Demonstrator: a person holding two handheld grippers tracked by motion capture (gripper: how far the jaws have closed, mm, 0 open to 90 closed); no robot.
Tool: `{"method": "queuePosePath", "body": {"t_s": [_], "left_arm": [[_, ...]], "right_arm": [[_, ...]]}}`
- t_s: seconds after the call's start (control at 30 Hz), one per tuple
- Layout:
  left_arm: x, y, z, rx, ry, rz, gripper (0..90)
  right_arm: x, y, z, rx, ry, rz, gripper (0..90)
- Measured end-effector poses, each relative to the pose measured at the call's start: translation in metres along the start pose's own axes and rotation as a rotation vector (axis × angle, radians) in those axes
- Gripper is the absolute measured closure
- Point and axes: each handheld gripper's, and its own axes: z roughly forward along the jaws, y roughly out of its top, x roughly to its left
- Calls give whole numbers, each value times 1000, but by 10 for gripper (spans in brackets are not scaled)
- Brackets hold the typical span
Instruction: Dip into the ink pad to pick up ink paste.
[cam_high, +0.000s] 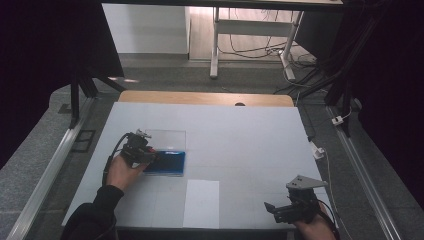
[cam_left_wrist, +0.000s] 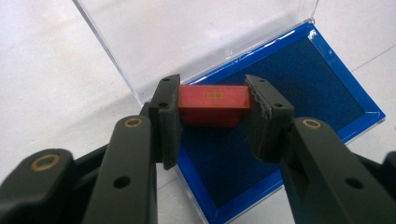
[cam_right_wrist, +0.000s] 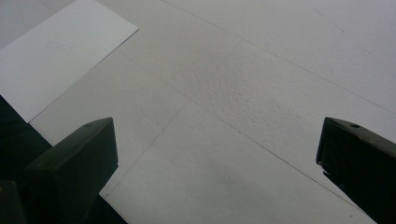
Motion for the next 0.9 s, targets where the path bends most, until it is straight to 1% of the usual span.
{"method": "queuePosePath", "body": {"t_s": [0.07, 0.23, 0.3, 0.33, 0.37, 0.43, 0.47, 0.5, 0.63, 0.8, 0.9], "left_arm": [[-5, 0, 0, 1, 30, 26, 589], [-24, 3, 1, 22, 143, 118, 589], [-25, 3, 2, 24, 152, 124, 589], [-23, 3, 1, 21, 136, 106, 588], [-18, 2, 1, 14, 111, 82, 588], [-9, -1, 0, -7, 52, 33, 587], [-5, -3, 0, -17, 32, 23, 587], [-4, -4, 0, -25, 21, 17, 587], [-4, -4, -1, -33, 21, 48, 585], [-2, -4, -2, -32, 12, 57, 584], [-1, -4, -2, -41, 2, 58, 583]], "right_arm": [[0, 0, 0, 1, 0, 0, 0], [0, 0, 0, 3, -1, -4, 0], [1, 0, 0, 5, -1, -6, 0], [1, 0, 0, 8, -1, -9, 0], [1, 0, 0, 8, 0, -12, 0], [1, 0, 0, 6, -1, -13, 0], [1, 0, 0, 6, -1, -13, 0], [1, 0, 1, 8, -1, -11, 0], [1, 0, 1, 9, -3, -12, 0], [1, 0, 1, 8, -3, -12, 0], [1, 0, 1, 9, -2, -13, 0]]}}
